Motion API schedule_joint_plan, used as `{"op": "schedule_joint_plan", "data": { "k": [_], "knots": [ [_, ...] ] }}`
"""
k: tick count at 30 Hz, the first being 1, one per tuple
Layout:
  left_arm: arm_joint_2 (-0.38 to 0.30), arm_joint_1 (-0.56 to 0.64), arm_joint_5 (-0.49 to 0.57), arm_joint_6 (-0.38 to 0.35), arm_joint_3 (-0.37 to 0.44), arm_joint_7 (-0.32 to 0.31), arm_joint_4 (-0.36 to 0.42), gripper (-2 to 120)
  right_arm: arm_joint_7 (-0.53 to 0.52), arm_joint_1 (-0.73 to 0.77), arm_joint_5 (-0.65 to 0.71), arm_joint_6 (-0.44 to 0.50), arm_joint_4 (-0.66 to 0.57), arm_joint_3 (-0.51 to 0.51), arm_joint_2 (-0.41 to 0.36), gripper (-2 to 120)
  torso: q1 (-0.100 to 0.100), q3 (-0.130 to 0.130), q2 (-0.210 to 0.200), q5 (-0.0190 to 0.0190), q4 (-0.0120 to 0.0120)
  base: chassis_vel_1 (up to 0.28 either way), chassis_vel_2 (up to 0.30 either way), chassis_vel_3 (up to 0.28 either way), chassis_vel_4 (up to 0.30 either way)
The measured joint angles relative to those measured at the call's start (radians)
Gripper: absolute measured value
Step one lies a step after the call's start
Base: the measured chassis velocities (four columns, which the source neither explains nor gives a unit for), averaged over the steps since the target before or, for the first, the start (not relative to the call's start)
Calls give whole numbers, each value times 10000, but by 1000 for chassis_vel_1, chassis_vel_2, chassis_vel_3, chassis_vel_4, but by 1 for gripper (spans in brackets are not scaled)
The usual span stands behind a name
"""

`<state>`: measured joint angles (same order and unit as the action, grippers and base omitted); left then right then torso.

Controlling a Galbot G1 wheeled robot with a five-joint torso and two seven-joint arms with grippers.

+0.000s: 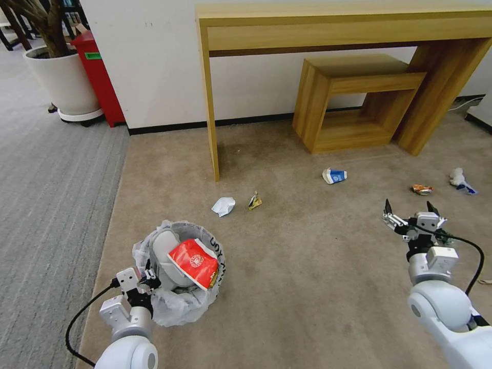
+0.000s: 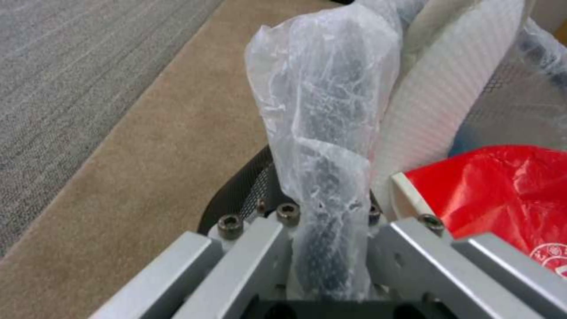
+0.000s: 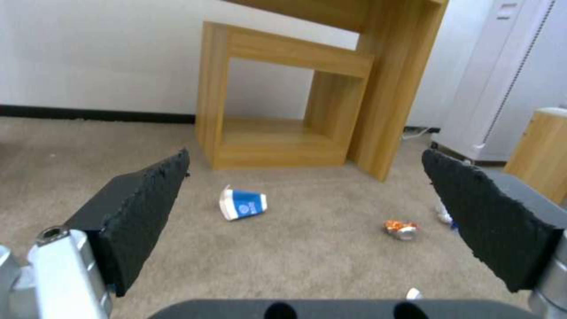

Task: Pick up the trash bin and place the garbage on the floor into it.

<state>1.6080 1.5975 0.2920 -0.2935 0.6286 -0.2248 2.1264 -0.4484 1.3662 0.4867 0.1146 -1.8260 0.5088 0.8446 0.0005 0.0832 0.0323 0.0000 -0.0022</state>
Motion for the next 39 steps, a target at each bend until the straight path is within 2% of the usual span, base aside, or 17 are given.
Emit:
{"op": "schedule_joint_plan", "data": {
  "k": [18,39],
  "knots": [
    [0,115,177,-1,93,-324,197,1,219,-184,-327,455,192,-349,316,100,0,1,0,0,0,0,0,0,0],
    [0,72,314,-35,149,-321,113,1,365,-333,-243,766,389,-539,452,100,0,1,0,-1,-1,0,0,0,0]
  ]
}}
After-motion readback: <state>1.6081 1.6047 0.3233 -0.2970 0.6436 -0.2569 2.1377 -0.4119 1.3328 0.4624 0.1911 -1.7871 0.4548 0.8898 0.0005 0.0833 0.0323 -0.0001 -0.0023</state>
